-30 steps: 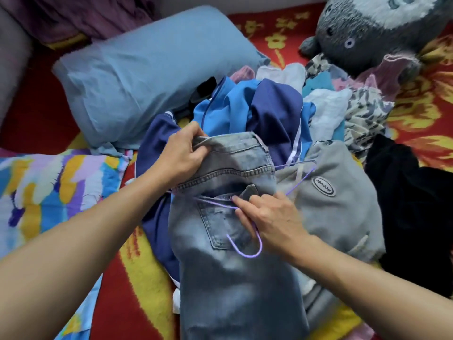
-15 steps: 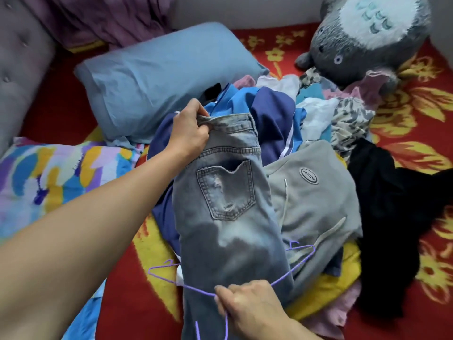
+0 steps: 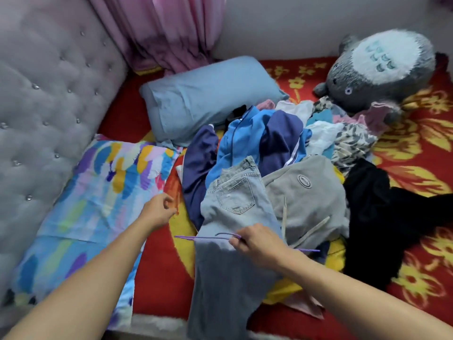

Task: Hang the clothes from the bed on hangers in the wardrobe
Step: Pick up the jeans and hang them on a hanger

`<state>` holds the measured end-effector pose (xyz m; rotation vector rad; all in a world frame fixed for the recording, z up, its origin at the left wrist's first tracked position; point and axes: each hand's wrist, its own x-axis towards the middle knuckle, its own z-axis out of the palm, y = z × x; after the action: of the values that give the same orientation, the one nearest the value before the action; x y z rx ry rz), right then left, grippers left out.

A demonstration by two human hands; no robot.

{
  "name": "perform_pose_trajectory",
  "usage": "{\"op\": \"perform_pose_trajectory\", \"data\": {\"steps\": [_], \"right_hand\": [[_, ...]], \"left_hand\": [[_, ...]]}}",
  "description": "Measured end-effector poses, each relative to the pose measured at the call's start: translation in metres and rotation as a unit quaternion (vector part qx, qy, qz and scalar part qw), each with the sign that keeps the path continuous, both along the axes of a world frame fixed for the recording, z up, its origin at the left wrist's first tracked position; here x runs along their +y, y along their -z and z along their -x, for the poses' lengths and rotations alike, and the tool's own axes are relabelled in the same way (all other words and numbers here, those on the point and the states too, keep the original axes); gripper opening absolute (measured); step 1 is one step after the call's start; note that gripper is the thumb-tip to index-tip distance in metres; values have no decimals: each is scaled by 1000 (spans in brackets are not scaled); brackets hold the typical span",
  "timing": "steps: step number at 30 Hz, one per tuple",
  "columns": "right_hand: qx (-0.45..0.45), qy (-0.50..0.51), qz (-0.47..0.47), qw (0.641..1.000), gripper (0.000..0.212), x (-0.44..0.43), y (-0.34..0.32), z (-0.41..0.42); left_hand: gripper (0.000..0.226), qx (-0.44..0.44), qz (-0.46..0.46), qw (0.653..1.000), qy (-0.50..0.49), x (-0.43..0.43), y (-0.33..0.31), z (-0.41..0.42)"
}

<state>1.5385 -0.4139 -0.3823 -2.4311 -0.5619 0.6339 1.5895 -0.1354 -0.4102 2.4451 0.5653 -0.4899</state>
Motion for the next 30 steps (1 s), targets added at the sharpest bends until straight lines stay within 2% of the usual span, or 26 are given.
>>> {"op": "perform_pose_trajectory", "data": {"steps": [3,7,13,18,20,24,30], "right_hand": [[-25,-22,1,999,44,0,-46,-4],[-84,-51,-14,995,43,3,-125,-5],[-124,-125,-80,981,38,15,-232,36],[-128,-244,-129,953,33,46,-313,98],[-106,-279,-152,942,25,61,-342,127],[-8,-348,-204,915,17,87,-378,199],[55,-501,-154,850,15,124,-384,348]], "left_hand": [[23,27,23,997,-67,11,-20,71],[16,34,47,986,-156,2,-66,167],[18,-40,29,965,-257,-32,-157,299],[9,-105,4,949,-298,-62,-220,393],[8,-113,-4,942,-315,-65,-239,428],[11,-140,-27,922,-359,-63,-268,505],[15,-149,-43,875,-459,-82,-302,651]]}}
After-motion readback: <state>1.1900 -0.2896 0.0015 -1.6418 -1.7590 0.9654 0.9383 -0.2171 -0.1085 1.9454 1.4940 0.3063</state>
